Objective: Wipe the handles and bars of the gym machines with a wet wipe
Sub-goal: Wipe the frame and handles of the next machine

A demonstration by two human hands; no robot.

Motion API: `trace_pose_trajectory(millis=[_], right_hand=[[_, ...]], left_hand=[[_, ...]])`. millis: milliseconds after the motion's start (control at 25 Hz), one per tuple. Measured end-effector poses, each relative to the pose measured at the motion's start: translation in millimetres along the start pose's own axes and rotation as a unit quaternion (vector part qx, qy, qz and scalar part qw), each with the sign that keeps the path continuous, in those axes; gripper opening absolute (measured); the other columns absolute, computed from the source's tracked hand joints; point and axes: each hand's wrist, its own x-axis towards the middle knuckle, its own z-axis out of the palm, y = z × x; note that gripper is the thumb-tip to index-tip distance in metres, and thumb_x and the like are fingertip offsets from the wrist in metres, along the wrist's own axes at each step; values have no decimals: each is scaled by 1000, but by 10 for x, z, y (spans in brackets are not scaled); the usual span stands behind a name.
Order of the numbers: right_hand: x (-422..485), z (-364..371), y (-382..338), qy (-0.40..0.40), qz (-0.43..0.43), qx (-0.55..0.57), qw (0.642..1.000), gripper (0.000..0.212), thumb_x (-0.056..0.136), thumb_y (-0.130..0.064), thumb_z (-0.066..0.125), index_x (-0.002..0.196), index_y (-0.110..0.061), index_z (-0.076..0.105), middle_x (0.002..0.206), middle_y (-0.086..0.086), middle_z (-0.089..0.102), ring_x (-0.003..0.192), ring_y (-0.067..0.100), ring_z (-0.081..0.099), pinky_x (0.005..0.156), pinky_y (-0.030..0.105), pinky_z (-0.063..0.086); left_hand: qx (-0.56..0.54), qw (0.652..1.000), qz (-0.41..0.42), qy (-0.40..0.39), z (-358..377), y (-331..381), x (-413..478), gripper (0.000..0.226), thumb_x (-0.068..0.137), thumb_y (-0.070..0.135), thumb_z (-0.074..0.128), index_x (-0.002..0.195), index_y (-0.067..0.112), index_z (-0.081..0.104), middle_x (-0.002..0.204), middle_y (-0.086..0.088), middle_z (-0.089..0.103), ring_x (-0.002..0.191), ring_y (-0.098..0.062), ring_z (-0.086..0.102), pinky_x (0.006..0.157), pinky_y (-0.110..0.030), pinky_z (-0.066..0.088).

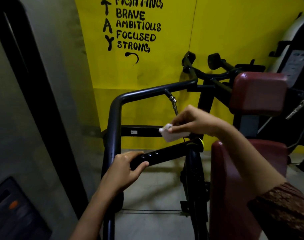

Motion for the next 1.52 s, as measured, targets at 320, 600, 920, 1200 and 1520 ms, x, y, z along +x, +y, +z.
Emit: trace_pose_trajectory(millis=[320,600,920,1200,1520], right_hand=[[-947,911,-114,277,70,-138,948,44,95,-38,42,129,-14,54,145,3,39,135,17,36,109,27,33],[-1309,1769,-304,363,70,-291,883,55,101,-21,14,117,-3,63,132,11,55,130,19,36,110,23,18],[-619,1249,-183,376,147,-339,850,30,73,5,67,103,1,67,127,16,56,121,36,50,93,42,50],[-1230,1935,-275,366,68,-393,841,37,87,-10,36,88,-1,71,122,10,62,143,17,10,110,34,23],[-799,1396,-317,454,156,-165,862,40,95,-16,50,135,-11,48,146,7,39,132,18,41,106,26,36]], left_hand=[[47,996,59,-45,36,71,-60,65,82,55,41,131,14,51,125,-6,60,114,-20,57,95,-29,44],[76,992,82,-53,71,44,-95,48,89,21,59,134,10,46,125,-13,59,114,-27,57,94,-36,45],[64,993,85,-54,65,53,-101,49,89,17,60,135,9,46,126,-13,58,116,-28,56,95,-37,44],[71,989,129,-30,85,-3,-94,49,81,9,69,127,3,54,113,-16,65,101,-31,64,83,-41,51],[28,970,241,-16,94,162,-52,50,91,35,45,133,8,47,135,-13,51,122,-22,50,106,-46,24]])
